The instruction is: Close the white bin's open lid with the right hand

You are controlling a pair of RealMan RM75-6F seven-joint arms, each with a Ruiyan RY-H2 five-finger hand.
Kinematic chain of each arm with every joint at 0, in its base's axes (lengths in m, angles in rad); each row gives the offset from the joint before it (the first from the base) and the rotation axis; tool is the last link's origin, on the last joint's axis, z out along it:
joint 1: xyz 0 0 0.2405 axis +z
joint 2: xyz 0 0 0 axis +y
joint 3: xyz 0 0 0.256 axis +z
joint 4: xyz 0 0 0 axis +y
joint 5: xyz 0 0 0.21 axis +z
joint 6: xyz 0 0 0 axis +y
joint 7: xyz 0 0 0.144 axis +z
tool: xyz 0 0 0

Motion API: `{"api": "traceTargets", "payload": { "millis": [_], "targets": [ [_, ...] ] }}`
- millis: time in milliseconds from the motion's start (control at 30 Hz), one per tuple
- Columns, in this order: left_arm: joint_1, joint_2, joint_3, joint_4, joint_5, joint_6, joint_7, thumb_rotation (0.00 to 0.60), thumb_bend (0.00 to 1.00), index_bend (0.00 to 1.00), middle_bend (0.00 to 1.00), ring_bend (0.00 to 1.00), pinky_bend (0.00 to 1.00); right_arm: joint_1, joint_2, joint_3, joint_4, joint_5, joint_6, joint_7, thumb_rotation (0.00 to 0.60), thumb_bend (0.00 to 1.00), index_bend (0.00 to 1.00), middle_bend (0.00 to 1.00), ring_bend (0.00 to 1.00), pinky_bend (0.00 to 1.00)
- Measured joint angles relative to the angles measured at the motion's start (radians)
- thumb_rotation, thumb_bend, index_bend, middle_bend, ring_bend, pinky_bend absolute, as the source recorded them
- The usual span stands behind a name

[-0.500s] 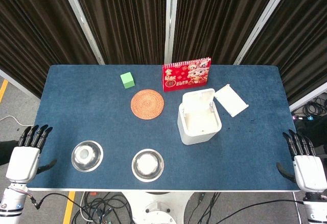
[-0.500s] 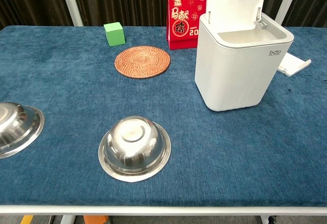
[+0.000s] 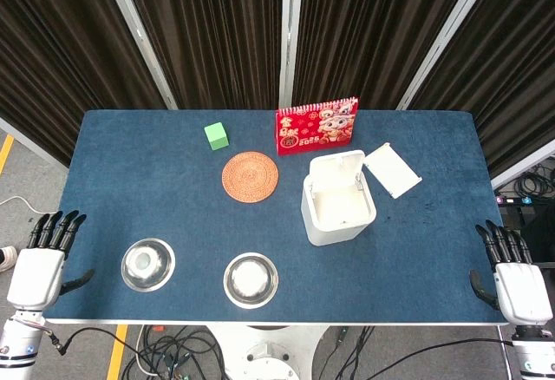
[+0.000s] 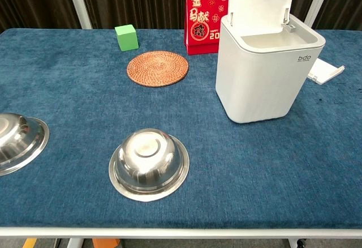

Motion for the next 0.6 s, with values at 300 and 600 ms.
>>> {"api": "traceTargets", "payload": {
  "millis": [300,600],
  "targets": [
    [0.007,-0.01,0.007,0.028,-0.008,-0.003,-0.016,0.6,0.0,0.1,0.08,0.04,0.08,0.019,0.011,0.008,-0.006,0.011,-0.03,-0.001,0.6,1.0,0.0,0.0,0.0,0.0],
    [0.002,-0.004,0.011,0.015,-0.005,-0.017,-0.021,0.6,0.0,0.1,0.08,0.04,0.08,0.155,0.177,0.087,-0.179,0.006,-0.151,0.005,0.6,1.0,0.0,0.0,0.0,0.0]
  ]
}}
